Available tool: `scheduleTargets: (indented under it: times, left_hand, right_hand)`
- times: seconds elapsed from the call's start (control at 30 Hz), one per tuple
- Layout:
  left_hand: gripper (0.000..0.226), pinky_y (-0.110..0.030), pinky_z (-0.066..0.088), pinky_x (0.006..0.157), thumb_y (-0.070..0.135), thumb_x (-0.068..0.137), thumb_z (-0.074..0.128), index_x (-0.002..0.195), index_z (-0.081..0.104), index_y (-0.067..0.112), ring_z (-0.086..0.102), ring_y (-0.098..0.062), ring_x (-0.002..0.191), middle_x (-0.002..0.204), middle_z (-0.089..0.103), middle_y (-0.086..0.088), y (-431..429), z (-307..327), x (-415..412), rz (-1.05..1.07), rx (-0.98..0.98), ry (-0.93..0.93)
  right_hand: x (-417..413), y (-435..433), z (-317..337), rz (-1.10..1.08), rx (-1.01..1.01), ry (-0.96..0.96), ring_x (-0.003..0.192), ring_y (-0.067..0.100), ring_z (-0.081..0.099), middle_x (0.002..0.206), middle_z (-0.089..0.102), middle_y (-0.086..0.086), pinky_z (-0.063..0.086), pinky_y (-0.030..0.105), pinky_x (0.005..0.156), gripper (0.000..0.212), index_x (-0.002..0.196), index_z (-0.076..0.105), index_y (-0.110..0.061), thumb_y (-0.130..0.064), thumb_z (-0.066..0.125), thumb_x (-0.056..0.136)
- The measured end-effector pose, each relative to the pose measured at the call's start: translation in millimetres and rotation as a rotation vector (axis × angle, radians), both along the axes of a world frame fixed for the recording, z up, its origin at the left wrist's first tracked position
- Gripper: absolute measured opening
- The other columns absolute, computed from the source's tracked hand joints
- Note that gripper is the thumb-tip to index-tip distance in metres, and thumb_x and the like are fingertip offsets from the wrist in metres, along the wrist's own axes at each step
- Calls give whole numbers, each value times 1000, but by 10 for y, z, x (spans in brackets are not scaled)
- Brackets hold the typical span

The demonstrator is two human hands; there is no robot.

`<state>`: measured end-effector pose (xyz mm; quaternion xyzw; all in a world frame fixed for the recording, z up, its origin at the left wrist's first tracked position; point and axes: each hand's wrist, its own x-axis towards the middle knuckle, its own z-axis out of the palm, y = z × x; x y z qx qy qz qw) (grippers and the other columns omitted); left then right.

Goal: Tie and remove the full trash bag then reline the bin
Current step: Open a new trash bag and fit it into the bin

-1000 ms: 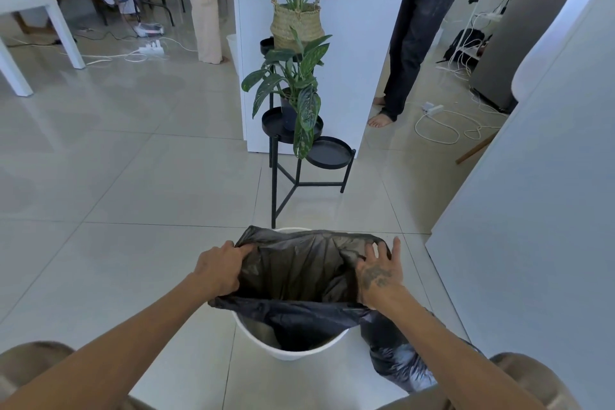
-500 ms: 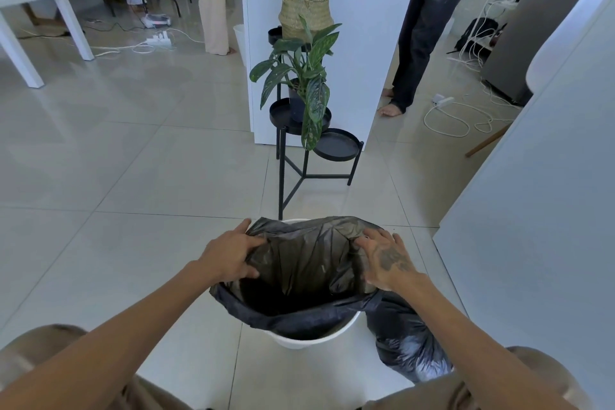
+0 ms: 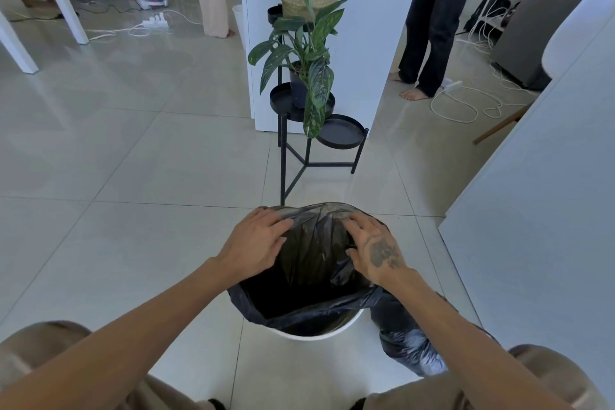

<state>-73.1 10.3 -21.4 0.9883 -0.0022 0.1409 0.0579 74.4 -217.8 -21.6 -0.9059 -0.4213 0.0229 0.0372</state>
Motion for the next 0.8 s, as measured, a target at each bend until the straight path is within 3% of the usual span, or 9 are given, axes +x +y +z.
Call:
scheduleTargets:
  times: [0.07,0.23,0.47,0.57,0.67,0.8]
  left_hand:
    - [46,-41,53,89,31,97,56,142,53,19,64,-29,113,133,65,-6,-14,-67,38,52,-81,122]
    - [68,-45,44,107,59,101,31,158,21,25,50,-30,132,149,48,-7,153,-350,71,162,-49,213]
    - [67,-47,38,112,64,101,17,159,14,30,44,-32,139,155,41,-10,318,-483,316,194,-81,273]
    - [68,-46,44,107,64,100,16,159,13,31,48,-31,135,154,44,-8,398,-483,481,189,-117,327]
    - [69,-46,48,99,66,99,16,159,12,33,53,-32,130,151,49,-8,458,-489,596,209,-181,385]
    - [72,-44,45,101,69,95,17,158,17,34,60,-33,121,138,62,-12,525,-561,637,267,-362,479]
  right_hand:
    - [45,20,-103,25,-68,35,149,29,27,161,30,7,23,42,123,67,148,39,-17,-26,68,88]
    - [181,6,-278,-31,-105,116,152,31,19,167,16,6,19,47,124,84,158,15,-24,-35,66,91]
    - [438,190,-363,-24,-92,207,151,32,21,167,16,6,24,46,122,80,158,8,-28,-44,56,97]
    - [598,276,-379,-29,-101,311,151,31,22,168,13,5,24,42,121,79,160,8,-26,-49,52,98]
    - [724,316,-391,-34,-78,420,146,31,33,165,24,7,30,40,117,78,159,12,-24,-53,50,98]
    - [811,285,-460,-139,-52,602,130,33,51,148,51,13,43,42,105,69,154,29,-24,-57,48,97]
